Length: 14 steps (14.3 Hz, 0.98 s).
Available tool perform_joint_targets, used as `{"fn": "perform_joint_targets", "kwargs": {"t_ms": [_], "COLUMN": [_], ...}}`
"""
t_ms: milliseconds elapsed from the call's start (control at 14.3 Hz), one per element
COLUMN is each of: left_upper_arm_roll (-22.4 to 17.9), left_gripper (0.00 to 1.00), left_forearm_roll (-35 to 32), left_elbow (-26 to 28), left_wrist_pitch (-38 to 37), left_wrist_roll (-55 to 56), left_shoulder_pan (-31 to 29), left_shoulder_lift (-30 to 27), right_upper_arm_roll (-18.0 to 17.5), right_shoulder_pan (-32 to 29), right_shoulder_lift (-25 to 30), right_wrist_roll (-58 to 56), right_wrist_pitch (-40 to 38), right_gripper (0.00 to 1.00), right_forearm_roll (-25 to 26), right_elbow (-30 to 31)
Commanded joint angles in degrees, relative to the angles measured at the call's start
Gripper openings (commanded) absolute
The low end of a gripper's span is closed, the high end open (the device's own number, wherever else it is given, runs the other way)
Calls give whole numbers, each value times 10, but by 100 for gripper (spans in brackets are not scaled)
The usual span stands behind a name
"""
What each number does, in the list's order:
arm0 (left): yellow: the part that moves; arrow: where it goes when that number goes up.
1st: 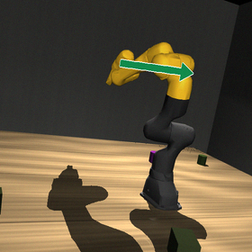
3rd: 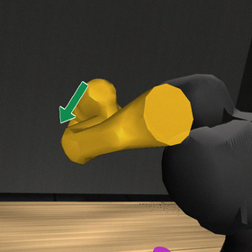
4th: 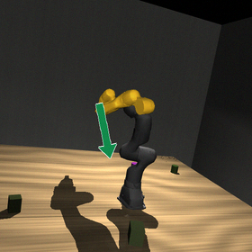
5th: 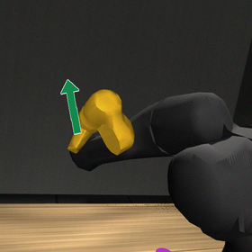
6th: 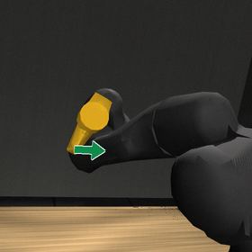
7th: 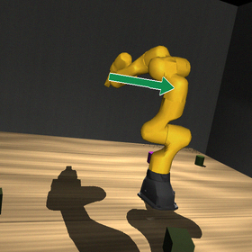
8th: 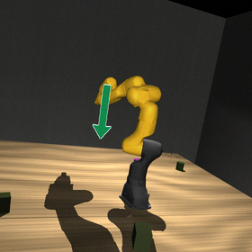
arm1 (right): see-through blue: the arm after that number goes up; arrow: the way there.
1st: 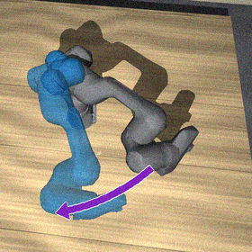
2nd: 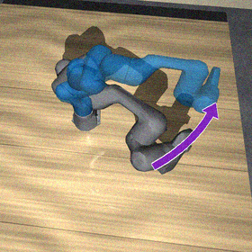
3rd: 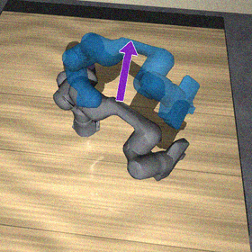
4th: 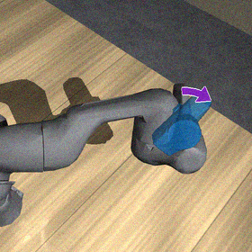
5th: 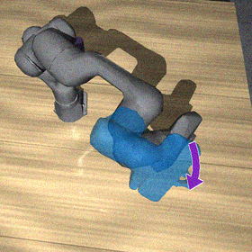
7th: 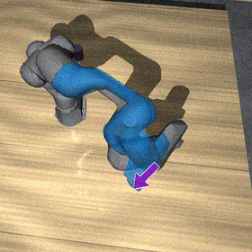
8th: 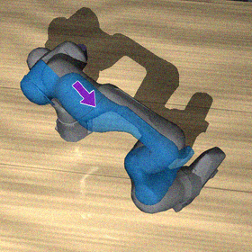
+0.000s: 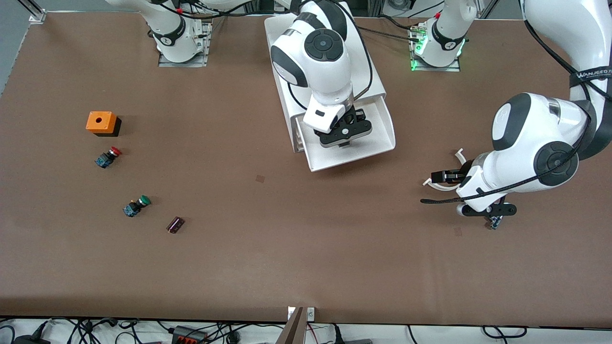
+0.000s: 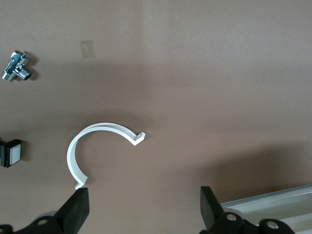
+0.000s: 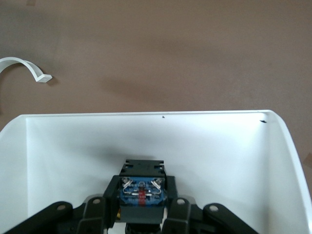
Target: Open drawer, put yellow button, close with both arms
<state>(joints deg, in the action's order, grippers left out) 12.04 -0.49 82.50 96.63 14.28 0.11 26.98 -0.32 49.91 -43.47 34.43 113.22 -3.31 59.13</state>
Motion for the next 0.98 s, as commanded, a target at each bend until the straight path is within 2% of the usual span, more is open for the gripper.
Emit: {"fn": "perform_joint_targets", "kwargs": {"t_ms": [0,210,280,350,421,631,911], "left_upper_arm_roll": [8,11,11,11,11,12,17], "left_gripper": [100,100,100,100,100,100,100], "left_forearm_roll": [-15,-14,-14,-14,-14,-12,-10], "left_elbow": [-10,-9,-9,-8,-8,-8,-12], "left_wrist_pitch": [-8,-11,-11,-11,-11,-11,-6], "left_wrist_roll": [7,7,7,7,8,40,47], "left_shoulder_pan": [7,6,6,6,6,7,8], "left_shoulder_lift": [-2,-3,-3,-4,-4,-5,-5], "right_upper_arm_roll": [2,3,3,5,7,8,10], "right_shoulder_pan": [3,3,3,3,3,3,-15], "right_shoulder_lift": [-10,-17,-17,-17,-16,-9,0], "right_wrist_roll": [28,27,27,27,27,29,45], "right_wrist_pitch": [-5,-1,0,-1,-2,-12,-44], "right_gripper": [0,0,7,77,100,100,100], "right_forearm_roll": [-4,-3,-1,0,2,1,1], "right_elbow": [-10,-10,-10,-10,-11,-23,-94]}}
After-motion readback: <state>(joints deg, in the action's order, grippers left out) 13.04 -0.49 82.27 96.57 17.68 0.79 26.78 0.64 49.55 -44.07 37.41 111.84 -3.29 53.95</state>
